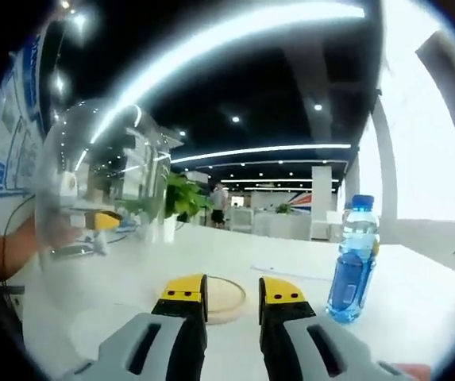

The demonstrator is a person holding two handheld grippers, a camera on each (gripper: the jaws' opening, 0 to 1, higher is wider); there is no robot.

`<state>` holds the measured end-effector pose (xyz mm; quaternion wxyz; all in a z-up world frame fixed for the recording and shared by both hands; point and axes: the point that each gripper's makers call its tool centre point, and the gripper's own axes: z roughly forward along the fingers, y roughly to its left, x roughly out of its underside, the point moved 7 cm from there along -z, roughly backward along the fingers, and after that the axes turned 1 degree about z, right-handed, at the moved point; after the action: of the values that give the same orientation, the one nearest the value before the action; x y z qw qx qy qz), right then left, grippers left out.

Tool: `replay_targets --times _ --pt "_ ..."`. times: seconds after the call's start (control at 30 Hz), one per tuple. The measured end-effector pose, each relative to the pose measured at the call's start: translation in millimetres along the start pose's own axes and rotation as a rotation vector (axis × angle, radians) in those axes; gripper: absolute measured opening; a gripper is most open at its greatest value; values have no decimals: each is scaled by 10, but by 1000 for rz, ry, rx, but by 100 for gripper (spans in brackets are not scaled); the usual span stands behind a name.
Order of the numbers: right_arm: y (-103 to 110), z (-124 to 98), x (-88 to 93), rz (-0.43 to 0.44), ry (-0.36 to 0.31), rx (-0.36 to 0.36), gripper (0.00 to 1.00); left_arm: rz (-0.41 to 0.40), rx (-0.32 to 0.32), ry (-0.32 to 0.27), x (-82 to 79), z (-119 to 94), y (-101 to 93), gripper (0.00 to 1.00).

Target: Open the cover put in the Mizone put the cover back on

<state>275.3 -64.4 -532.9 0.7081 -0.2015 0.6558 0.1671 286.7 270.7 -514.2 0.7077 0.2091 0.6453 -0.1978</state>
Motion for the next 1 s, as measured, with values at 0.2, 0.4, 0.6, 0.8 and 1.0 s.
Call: replay_targets --times 0.2,0.4,0.6,0.8,1.0 --pt "-31 10 -2 12 -1 11 18 1 44 18 26 98 66 20" --pt "-75 15 6 14 3 27 18 -55 126 17 43 193 128 20" --pt "-130 1 -10 30 -3 41 18 -76 194 50 72 328 185 20" --pt "-179 0 2 46 9 70 18 -51 210 64 185 358 175 20" --pt "-198 10 -5 31 34 90 19 -30 191 79 289 273 201 20"
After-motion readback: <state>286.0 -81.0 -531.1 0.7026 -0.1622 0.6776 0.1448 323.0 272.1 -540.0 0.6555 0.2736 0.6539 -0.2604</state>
